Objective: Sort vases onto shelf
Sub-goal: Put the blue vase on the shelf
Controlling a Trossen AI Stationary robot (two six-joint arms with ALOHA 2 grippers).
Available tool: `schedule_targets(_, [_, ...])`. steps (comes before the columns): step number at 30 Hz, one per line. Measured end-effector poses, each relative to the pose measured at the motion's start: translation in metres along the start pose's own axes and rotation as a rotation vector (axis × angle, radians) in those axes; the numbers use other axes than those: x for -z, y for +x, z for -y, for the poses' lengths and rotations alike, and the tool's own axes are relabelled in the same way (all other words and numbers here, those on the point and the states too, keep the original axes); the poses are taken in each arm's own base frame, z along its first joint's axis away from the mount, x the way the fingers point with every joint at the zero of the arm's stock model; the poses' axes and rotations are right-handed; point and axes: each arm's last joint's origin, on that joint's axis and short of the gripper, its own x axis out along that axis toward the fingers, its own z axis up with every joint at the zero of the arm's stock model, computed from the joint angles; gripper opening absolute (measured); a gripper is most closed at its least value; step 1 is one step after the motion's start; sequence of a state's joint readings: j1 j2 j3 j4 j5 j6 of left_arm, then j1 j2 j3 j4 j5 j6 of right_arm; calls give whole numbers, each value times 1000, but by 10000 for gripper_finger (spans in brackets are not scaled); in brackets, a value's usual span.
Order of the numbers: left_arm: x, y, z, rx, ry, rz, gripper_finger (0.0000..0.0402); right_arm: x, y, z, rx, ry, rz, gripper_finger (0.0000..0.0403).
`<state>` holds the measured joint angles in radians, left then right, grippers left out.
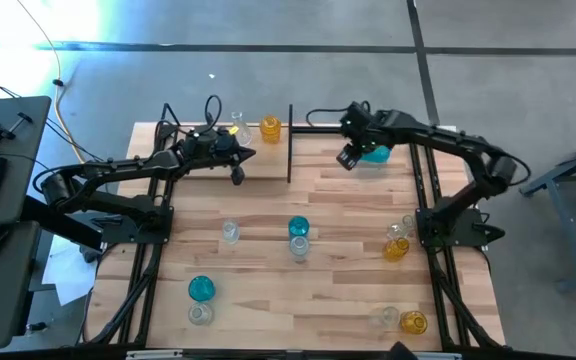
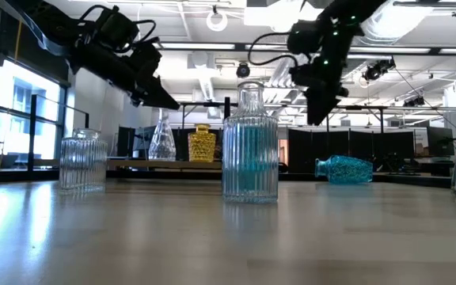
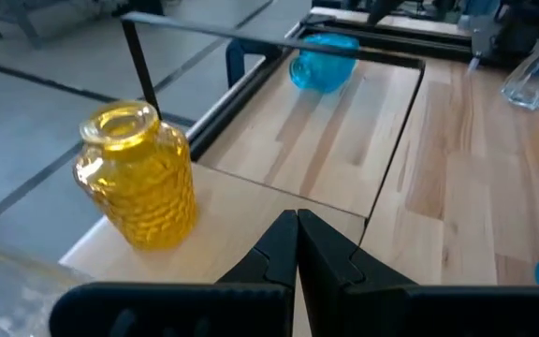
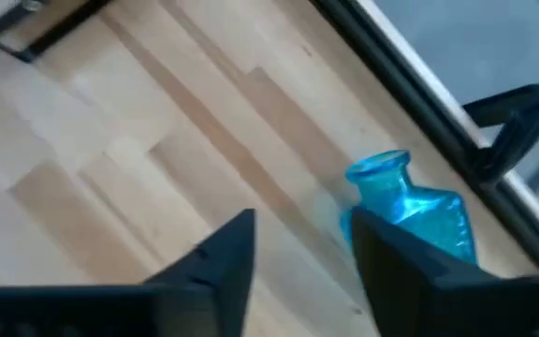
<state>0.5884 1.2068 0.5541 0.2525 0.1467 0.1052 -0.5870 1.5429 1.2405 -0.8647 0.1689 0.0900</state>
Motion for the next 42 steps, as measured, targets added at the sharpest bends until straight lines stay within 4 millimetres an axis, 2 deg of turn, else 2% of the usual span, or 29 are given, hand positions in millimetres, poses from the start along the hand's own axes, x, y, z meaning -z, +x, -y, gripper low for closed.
schedule_targets(3, [-3, 0, 0, -3, 7, 29, 0, -17, 10, 1, 51, 82, -58, 211])
schedule_targets(6, [-7, 0, -1, -6, 14, 57, 0, -30, 28, 5, 97, 136, -206, 219])
schedule_targets(11, [-12, 0, -1, -8, 23, 73, 0, -51, 53, 12, 201, 97, -380, 205])
schedule_targets(16, [-13, 0, -1, -9, 32, 75, 0, -67, 70, 11, 233, 121, -445, 193])
schedule_targets(21, [-13, 0, -1, -9, 34, 74, 0, -68, 84, 11, 292, 150, -475, 184])
schedule_targets(25, [-12, 0, -1, -9, 33, 74, 0, -66, 85, 11, 337, 166, -490, 168])
schedule_targets(29, [-12, 0, -1, -9, 33, 74, 0, -61, 77, 13, 349, 81, -560, 144])
schedule_targets(33, [-11, 0, -1, -7, 31, 63, 0, -56, 50, 23, 413, 22, -587, 111])
schedule_targets(37, [-9, 0, -1, -4, 25, 36, 0, -47, 27, 37, 346, 51, -504, 61])
schedule_targets(40, [-6, 0, -1, -2, 12, 17, 0, -31, 9, 46, 284, 104, -412, 19])
schedule_targets(42, [-4, 0, 0, -1, 6, 10, 0, -18, 0, 49, 264, 132, -344, 5])
